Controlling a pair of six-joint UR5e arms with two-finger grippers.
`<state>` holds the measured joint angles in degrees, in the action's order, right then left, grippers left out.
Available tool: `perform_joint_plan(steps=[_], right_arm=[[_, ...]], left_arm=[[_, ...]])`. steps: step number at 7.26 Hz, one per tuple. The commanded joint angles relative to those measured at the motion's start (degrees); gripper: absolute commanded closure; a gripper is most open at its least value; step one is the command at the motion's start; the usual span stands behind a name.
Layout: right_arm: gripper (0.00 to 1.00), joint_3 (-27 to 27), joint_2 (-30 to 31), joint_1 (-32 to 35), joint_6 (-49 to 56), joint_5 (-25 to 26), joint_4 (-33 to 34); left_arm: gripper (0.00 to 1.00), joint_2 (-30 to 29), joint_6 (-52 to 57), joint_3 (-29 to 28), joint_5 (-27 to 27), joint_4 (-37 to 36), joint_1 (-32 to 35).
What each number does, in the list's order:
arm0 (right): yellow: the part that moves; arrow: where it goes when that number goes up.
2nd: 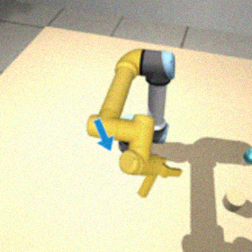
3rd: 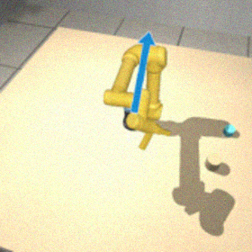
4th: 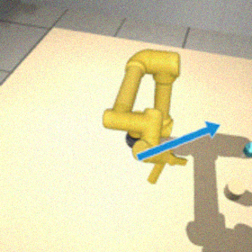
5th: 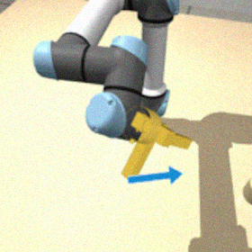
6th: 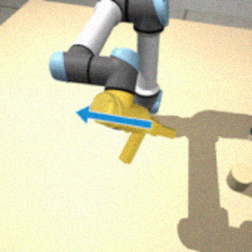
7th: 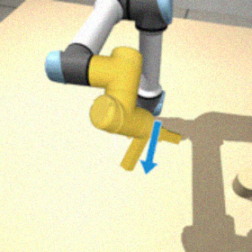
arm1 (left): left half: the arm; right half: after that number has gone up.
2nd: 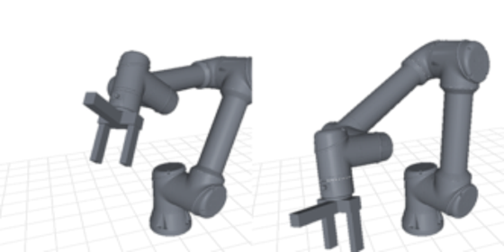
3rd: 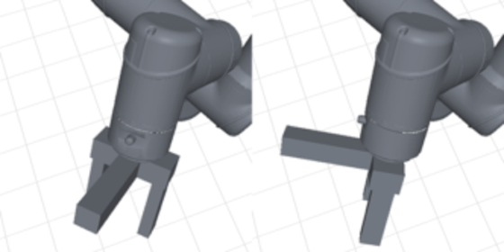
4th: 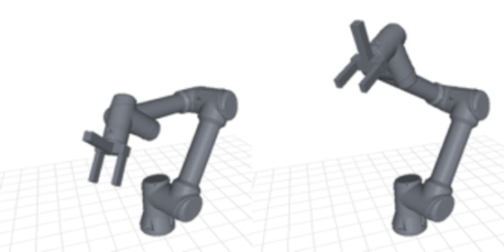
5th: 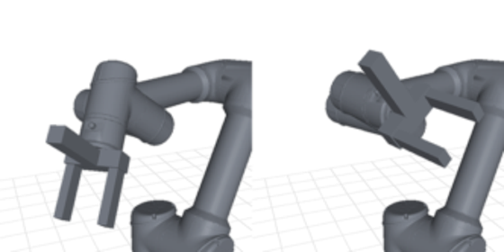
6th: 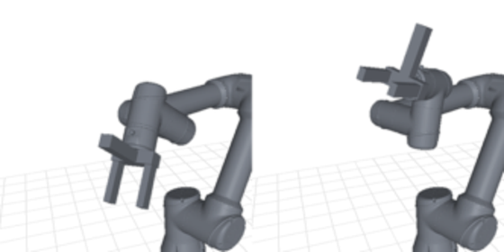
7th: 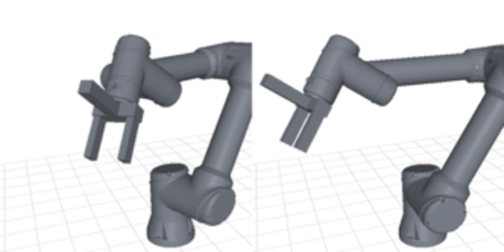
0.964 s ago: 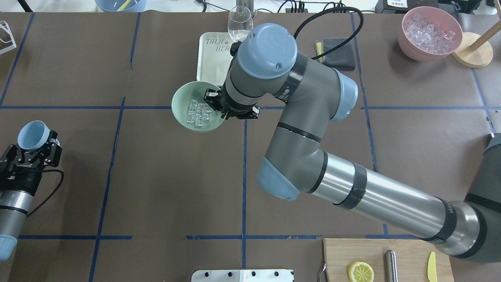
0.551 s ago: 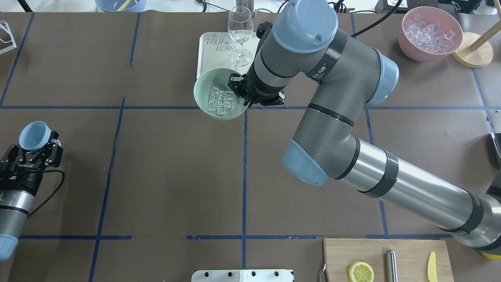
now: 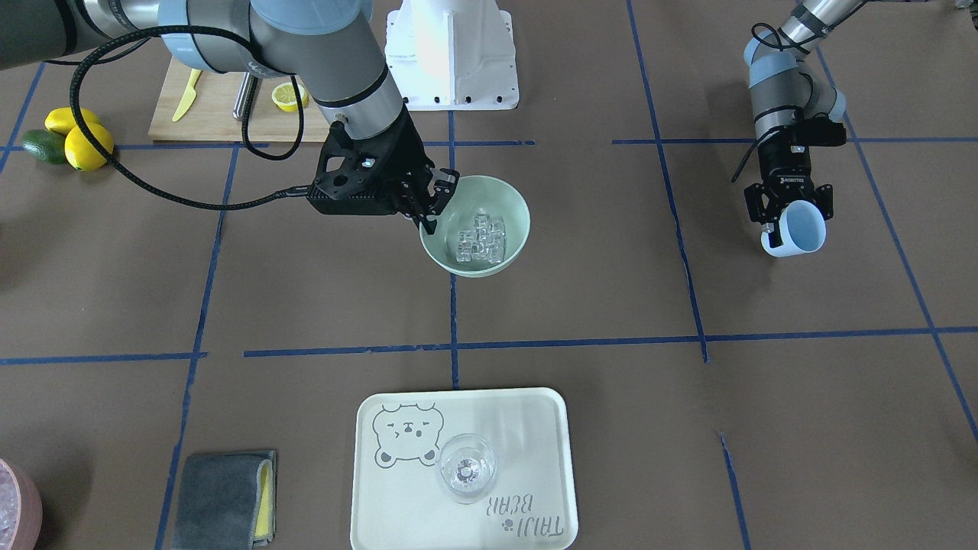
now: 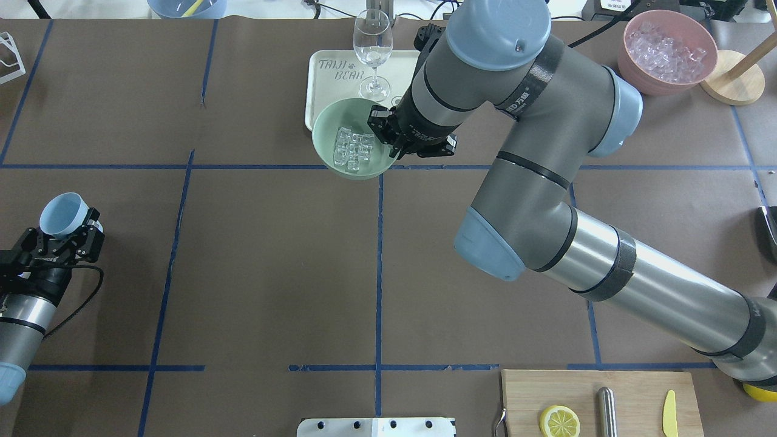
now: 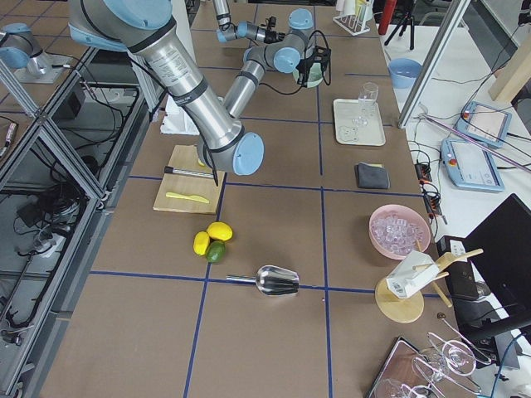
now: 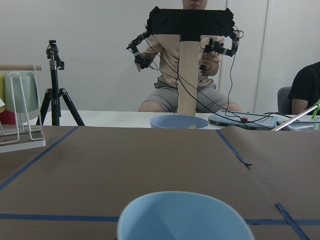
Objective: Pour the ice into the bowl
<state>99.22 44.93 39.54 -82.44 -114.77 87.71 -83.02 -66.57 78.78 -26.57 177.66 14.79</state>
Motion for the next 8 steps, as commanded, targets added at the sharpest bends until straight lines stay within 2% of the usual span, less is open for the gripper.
perform_joint_plan(steps=[1,2,3,6,7,8], right_arm=[[1.00,1.14,1.12,0.62,0.00,-0.11,0.09],[1.00,4.63,4.87,1.93,0.96,-1.76,0.52],[1.00,9.36,10.56,3.86,4.36,-3.43,0.61],[1.00,16.58,20.77,5.19,9.38,-3.54,0.62],[1.00,18.96,24.30,5.54,12.02,-3.54,0.53],[1.00,20.12,26.94,5.89,14.48,-3.54,0.53]], left_arm=[[0.31,0.40,-0.05,-0.03,-1.03,-0.04,0.15],[0.20,0.40,-0.05,-0.03,-1.64,-0.04,0.15],[0.16,0.40,-0.05,0.05,-1.73,-0.04,0.33],[0.15,0.67,0.21,0.05,-2.70,0.05,0.59],[0.00,0.75,0.65,0.14,-3.05,0.05,0.94],[0.00,1.01,1.18,0.32,-3.57,0.05,1.38]])
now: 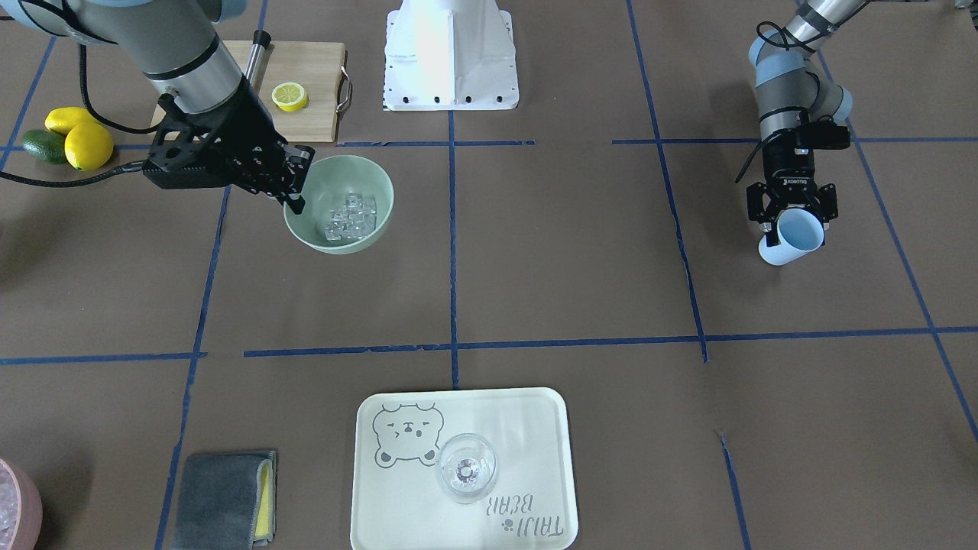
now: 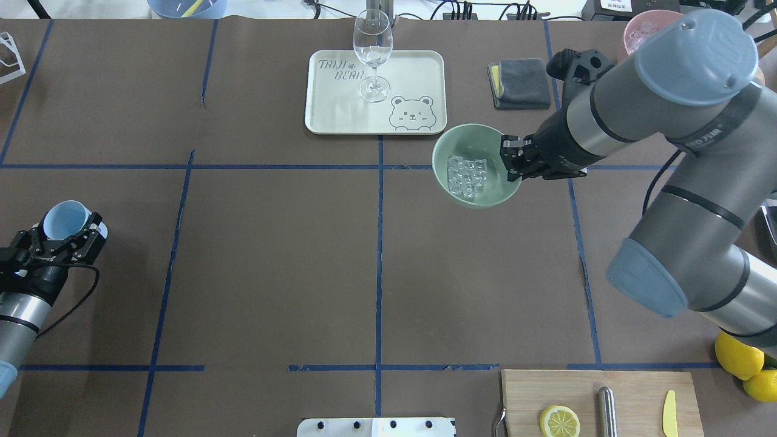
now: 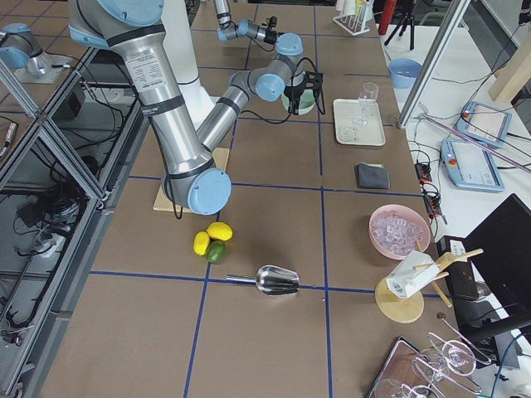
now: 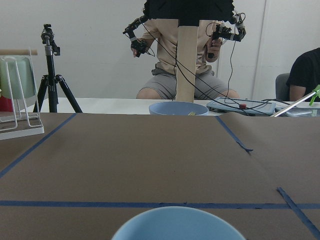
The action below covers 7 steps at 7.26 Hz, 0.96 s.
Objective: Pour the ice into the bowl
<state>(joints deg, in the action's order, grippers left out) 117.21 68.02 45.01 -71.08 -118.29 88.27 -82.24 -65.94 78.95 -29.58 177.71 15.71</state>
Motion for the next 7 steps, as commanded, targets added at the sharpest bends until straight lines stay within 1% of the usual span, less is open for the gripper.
perform_joint_plan(steps=[1,2,3,4,6,7], right_arm=[[1.00,2.50,5.53,0.86,4.53,-0.10,-0.03],[1.00,2.59,6.50,1.22,5.41,-0.10,-0.12],[1.00,2.85,7.91,1.48,7.16,-0.10,-0.21],[1.00,3.38,9.31,2.01,9.18,-0.10,-0.21],[1.00,3.56,10.38,2.54,9.90,-0.10,-0.21],[1.00,3.64,11.86,2.89,10.08,-0.01,-0.21]], left_arm=[[0.00,0.24,2.29,0.50,-0.91,0.18,1.33],[0.00,0.24,3.00,0.68,-1.00,0.18,1.77],[0.00,0.32,3.62,1.20,-2.31,0.35,2.47],[0.00,1.11,4.84,3.38,-3.28,0.35,3.09],[0.00,1.73,5.03,3.84,-3.38,0.35,3.10],[0.00,3.30,5.81,6.02,-4.07,0.35,3.18]])
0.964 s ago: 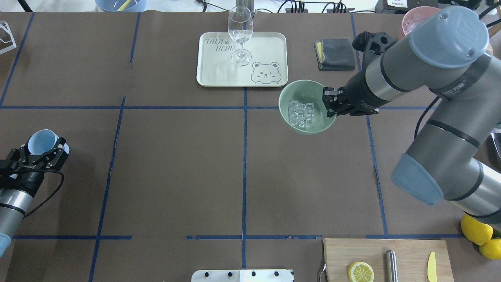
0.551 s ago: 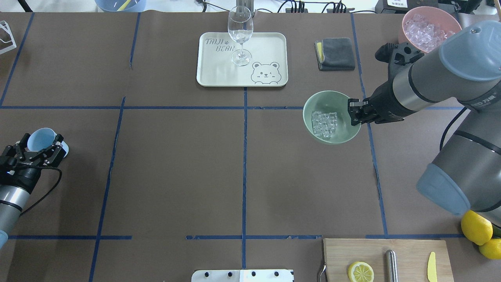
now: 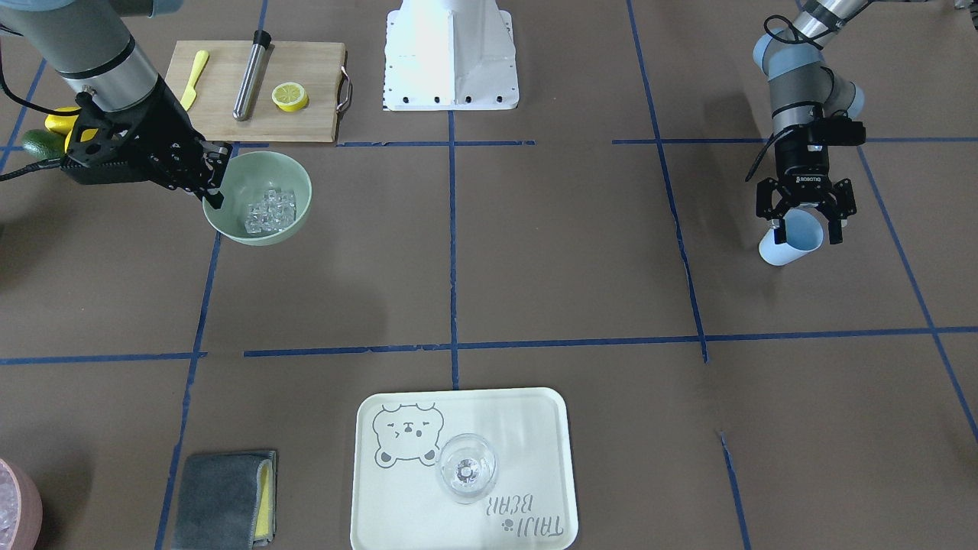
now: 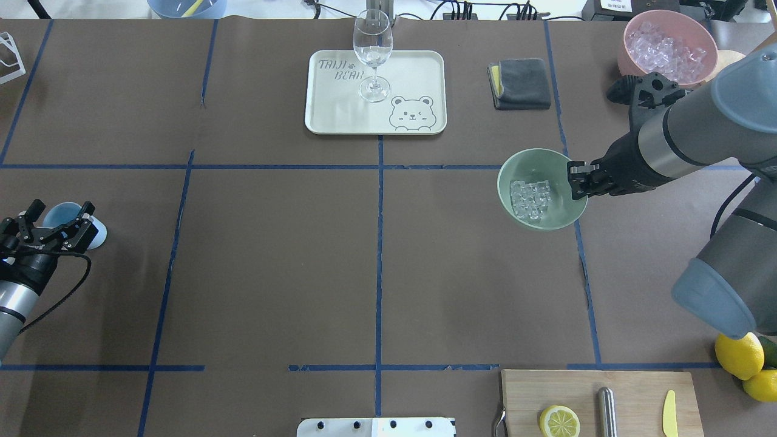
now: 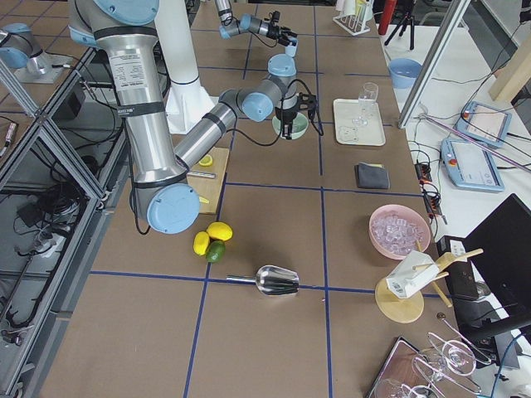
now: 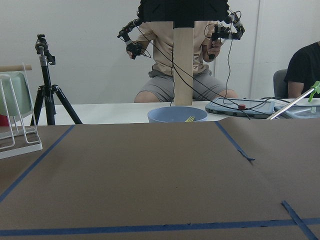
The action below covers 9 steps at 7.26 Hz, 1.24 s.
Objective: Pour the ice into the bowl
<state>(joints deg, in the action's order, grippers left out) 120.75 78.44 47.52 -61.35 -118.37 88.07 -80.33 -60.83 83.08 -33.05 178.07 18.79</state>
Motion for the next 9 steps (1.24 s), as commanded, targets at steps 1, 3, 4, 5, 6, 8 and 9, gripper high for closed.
perform_joint_plan(steps=[1,3,4,5,6,8,9], right_arm=[[1.00,0.36,3.45,0.91,2.44,0.07,-0.52],[1.00,1.59,8.90,1.87,7.36,0.51,-0.97],[1.00,1.33,10.06,1.96,8.61,0.77,-1.49],[1.00,0.90,13.55,2.31,10.10,0.86,-5.15],[1.00,-1.72,16.89,3.97,12.11,0.78,-11.45],[1.00,-9.09,19.56,6.09,13.54,0.34,-22.55],[1.00,-14.09,19.56,6.62,14.41,0.42,-27.55]], left_arm=[[0.00,2.97,2.71,5.13,-2.35,-0.09,1.15],[0.00,3.16,8.60,8.23,-8.32,-0.18,6.05],[0.00,3.07,11.76,9.89,-12.26,-0.70,9.65],[0.00,3.07,12.83,11.91,-17.35,-4.44,13.60],[0.00,2.98,13.54,14.89,-22.53,-9.96,17.12],[0.00,2.98,20.02,18.16,-27.73,-13.78,21.79],[0.00,3.07,25.70,19.47,-35.34,-14.23,26.95]])
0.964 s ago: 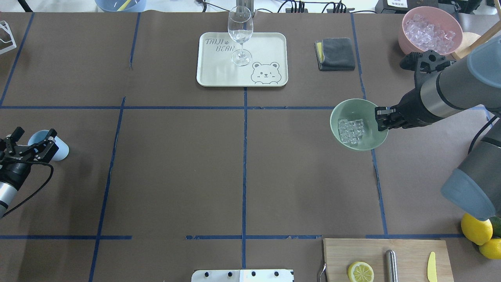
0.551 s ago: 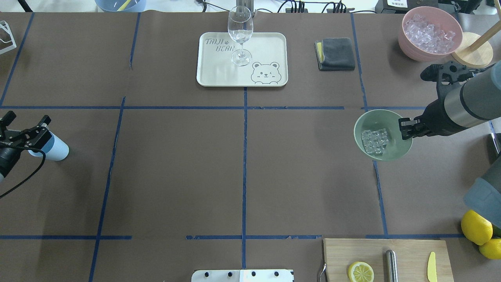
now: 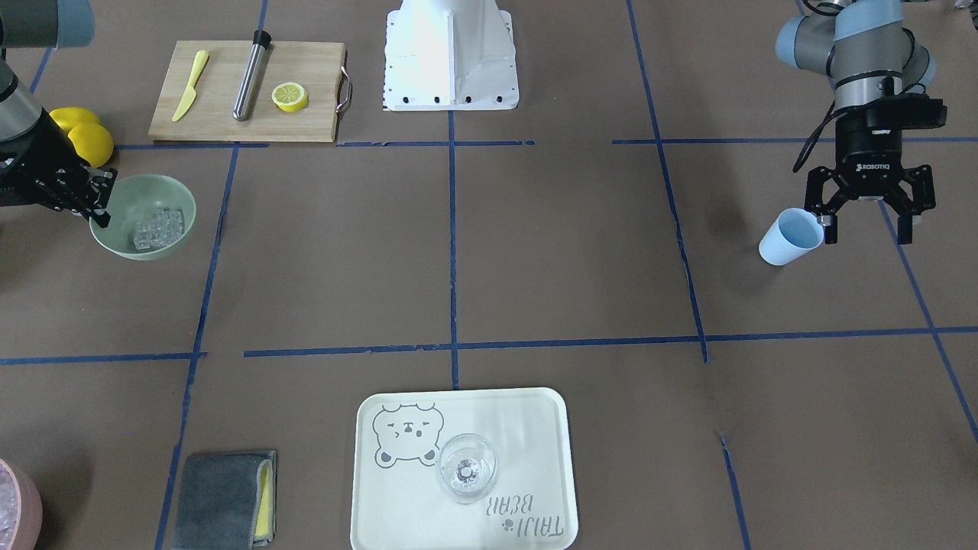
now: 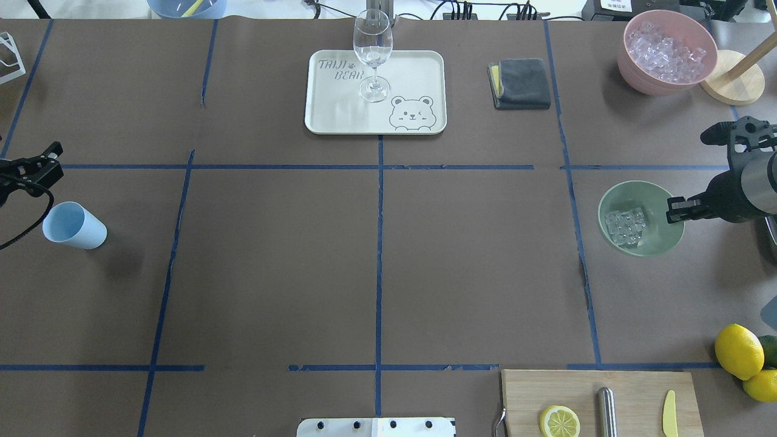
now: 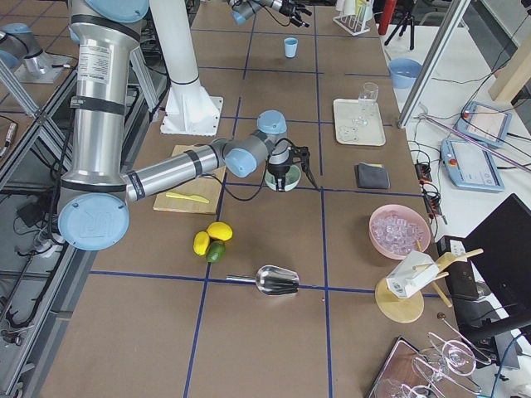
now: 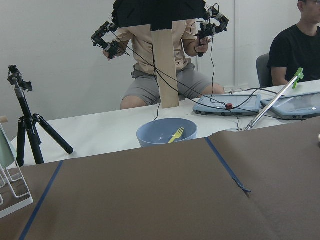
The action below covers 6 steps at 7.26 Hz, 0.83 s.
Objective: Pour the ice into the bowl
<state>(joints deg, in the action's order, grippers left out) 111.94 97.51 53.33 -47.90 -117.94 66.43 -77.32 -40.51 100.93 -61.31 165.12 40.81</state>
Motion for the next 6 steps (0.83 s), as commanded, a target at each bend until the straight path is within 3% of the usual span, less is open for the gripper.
perform_joint_plan(steps=[1,2,3,4,5,6], right_arm=[[1.00,-10.63,0.57,0.81,1.32,-0.01,-11.27],[1.00,-15.73,0.57,1.51,1.76,-0.18,-17.50],[1.00,-17.00,0.75,2.82,1.76,-2.18,-18.78],[0.37,-17.71,1.36,3.70,1.94,-4.21,-19.06],[0.00,-17.81,1.97,4.06,2.02,-3.79,-19.15],[0.00,-17.72,2.33,5.19,2.63,-3.87,-18.28]], left_arm=[[0.00,0.06,9.36,1.81,-12.29,-2.94,9.24],[0.00,-0.20,12.62,4.42,-18.09,-8.35,13.55],[0.00,-0.11,13.17,5.23,-20.84,-9.71,15.16],[0.00,0.24,14.22,5.15,-22.96,-9.90,15.52],[0.00,0.06,18.15,5.24,-27.85,-13.47,19.18],[0.00,-1.16,25.06,5.32,-36.00,-19.25,26.18]])
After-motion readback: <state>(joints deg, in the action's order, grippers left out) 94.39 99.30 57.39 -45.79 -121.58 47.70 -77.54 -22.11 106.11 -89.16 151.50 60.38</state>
